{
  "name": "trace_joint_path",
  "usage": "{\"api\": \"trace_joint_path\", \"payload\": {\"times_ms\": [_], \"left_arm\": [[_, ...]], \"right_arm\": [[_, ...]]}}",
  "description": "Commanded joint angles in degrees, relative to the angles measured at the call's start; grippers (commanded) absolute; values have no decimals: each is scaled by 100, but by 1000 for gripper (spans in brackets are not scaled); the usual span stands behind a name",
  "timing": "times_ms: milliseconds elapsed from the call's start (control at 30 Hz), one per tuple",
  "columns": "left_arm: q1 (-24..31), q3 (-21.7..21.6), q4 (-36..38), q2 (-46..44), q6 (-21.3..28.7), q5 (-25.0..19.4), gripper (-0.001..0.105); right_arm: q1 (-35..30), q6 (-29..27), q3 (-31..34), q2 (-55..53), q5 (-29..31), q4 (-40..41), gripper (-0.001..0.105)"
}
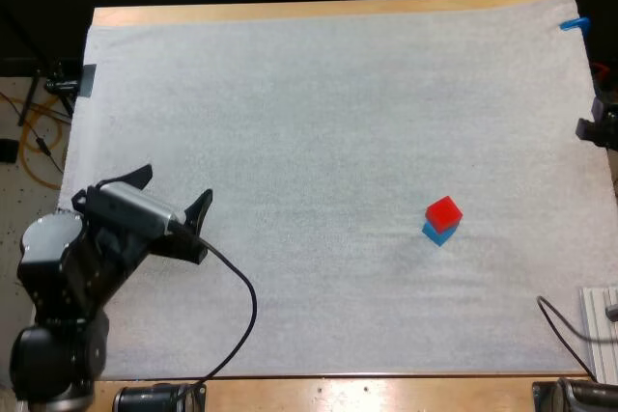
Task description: Stack red cube on blue cube
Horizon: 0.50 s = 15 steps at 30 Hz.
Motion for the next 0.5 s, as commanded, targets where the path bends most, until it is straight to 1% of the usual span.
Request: {"api": "trace_joint_path", "payload": {"times_ms": [0,133,367,400,433,467], "left_arm": [[14,-37,164,-232,-65,-121,76],[14,-37,317,-785,-65,-121,76],[14,-37,786,-2249,-65,-121,76],[14,-17,877,-2488,-65,-163,76],[14,-12,924,-2597,-65,-188,76],[14,-6,1034,-2815,-65,-305,76]], "right_arm": [[39,-169,-51,-368,-102,154,63],[146,-193,207,-1079,-101,191,63],[368,-208,1369,-2759,-182,191,63],[379,-208,1580,-3107,-280,191,63],[379,-197,1653,-3231,-309,191,63],[377,-189,1849,-3610,-373,204,63]]}}
